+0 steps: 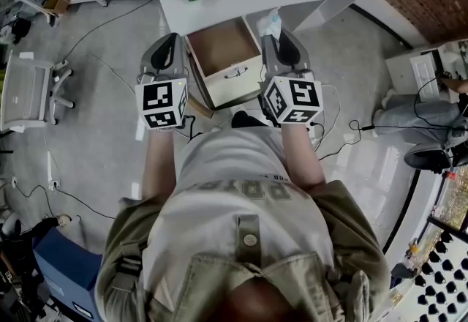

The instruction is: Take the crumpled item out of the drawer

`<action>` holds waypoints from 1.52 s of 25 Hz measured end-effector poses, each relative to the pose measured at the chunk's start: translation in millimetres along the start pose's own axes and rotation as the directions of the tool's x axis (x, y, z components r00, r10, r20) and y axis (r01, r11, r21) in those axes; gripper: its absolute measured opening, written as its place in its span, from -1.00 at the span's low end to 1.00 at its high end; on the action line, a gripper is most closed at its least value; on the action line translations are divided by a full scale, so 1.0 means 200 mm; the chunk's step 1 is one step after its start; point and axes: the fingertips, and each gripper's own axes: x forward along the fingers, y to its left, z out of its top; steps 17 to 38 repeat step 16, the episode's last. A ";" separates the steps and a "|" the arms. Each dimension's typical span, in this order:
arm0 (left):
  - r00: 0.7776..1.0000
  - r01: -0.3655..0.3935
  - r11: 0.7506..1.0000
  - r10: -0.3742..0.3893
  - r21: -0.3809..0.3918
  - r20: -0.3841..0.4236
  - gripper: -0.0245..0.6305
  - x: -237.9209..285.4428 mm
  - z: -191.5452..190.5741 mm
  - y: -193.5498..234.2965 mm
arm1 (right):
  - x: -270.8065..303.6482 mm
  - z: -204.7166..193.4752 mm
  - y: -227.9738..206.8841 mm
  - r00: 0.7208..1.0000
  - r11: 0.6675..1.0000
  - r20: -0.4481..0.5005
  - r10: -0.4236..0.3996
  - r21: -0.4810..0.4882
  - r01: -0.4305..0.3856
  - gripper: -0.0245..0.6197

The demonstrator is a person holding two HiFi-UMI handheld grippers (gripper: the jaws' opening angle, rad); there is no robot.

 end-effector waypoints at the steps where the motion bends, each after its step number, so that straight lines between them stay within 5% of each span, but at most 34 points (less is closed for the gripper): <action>1: 1.000 0.000 1.000 0.000 -0.001 0.000 -0.90 0.00 0.00 0.00 | 0.00 0.00 0.01 1.000 1.000 -0.001 0.005 -0.003 -0.005 -0.68; 38: 1.000 -0.002 1.000 0.002 -0.009 -0.009 -0.90 0.02 -0.01 0.01 | 0.02 0.01 0.02 1.000 1.000 0.006 0.019 -0.018 -0.019 -0.68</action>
